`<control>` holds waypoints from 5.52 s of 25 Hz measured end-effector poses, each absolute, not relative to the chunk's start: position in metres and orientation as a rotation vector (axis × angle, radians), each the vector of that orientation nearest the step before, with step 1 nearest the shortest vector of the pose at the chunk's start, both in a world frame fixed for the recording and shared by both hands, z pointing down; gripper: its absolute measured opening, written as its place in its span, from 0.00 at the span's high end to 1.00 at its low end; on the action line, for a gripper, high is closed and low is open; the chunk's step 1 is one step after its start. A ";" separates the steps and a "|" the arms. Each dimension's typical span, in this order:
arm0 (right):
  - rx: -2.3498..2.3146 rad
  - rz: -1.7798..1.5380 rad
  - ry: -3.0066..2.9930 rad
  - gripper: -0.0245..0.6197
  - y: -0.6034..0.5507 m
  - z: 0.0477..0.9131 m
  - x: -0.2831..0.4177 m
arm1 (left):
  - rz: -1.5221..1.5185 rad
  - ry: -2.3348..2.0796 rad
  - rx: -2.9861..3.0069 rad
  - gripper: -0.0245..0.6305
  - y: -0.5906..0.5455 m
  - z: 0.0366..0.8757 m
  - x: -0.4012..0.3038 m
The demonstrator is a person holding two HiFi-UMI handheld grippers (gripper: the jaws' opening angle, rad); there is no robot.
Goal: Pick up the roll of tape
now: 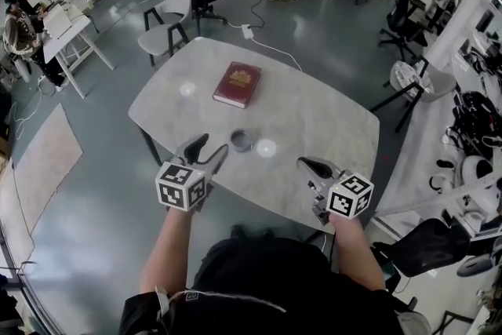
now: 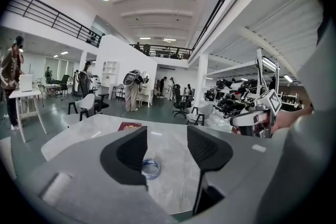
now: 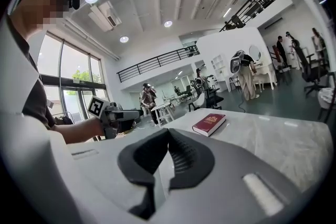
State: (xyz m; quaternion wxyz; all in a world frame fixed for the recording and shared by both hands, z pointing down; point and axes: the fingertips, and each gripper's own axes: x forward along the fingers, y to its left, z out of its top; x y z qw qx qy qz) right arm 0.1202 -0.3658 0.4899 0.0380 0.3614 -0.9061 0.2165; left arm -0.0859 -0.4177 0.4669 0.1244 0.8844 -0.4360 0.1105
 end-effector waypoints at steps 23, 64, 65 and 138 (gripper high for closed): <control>1.116 0.748 -2.699 0.96 -0.463 0.521 0.065 | 0.535 -0.976 2.617 0.61 -0.505 0.549 -0.087; 1.125 0.959 -2.596 0.96 -0.517 0.583 0.100 | 1.807 -0.143 2.535 0.61 -0.524 0.794 -0.022; 1.130 0.964 -2.595 0.96 -0.517 0.584 0.101 | 1.828 -0.139 2.535 0.61 -0.525 0.796 -0.022; 1.181 0.794 -2.761 0.96 -0.410 0.500 0.340 | 0.516 -1.174 2.694 0.88 -0.454 0.469 0.084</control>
